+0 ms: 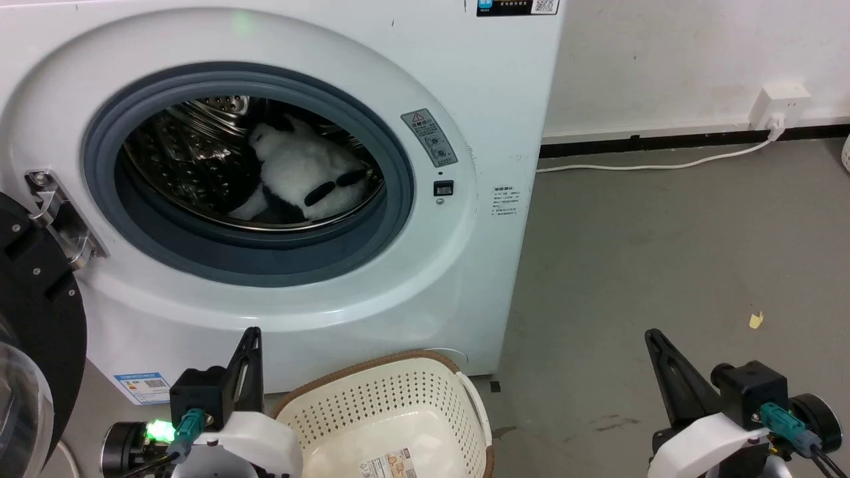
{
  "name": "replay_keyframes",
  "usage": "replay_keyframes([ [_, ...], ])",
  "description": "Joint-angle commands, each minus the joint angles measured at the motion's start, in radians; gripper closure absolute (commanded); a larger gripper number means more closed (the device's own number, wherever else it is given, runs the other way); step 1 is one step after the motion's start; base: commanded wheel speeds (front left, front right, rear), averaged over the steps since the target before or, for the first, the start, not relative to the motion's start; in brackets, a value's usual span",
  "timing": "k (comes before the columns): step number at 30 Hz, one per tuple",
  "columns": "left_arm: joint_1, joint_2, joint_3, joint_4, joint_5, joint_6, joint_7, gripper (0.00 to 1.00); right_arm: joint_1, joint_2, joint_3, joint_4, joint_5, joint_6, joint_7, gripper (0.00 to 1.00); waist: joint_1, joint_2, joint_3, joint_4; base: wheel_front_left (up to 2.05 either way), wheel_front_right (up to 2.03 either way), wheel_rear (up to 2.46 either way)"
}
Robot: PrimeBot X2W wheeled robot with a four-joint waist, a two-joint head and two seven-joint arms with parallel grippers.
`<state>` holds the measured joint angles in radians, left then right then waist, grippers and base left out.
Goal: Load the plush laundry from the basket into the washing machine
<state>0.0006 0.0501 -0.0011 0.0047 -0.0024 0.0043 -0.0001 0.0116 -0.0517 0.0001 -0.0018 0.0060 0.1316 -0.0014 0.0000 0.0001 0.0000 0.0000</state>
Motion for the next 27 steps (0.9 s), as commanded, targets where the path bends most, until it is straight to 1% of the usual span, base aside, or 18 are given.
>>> replay_keyframes([
  [1, -0.001, 0.0, 0.001, -0.005, 0.002, -0.004, 0.0, 1.0, -0.012, 0.001, 0.0, 0.002, -0.006, -0.001, 0.001, 1.0, 0.0, -0.0001, 0.0, 0.0, 0.0, 0.0, 0.0],
  [27, -0.001, 0.0, 0.001, -0.005, 0.002, -0.004, 0.0, 1.0, -0.012, 0.001, 0.0, 0.002, -0.006, -0.001, 0.001, 1.0, 0.0, -0.0001, 0.0, 0.0, 0.0, 0.0, 0.0],
])
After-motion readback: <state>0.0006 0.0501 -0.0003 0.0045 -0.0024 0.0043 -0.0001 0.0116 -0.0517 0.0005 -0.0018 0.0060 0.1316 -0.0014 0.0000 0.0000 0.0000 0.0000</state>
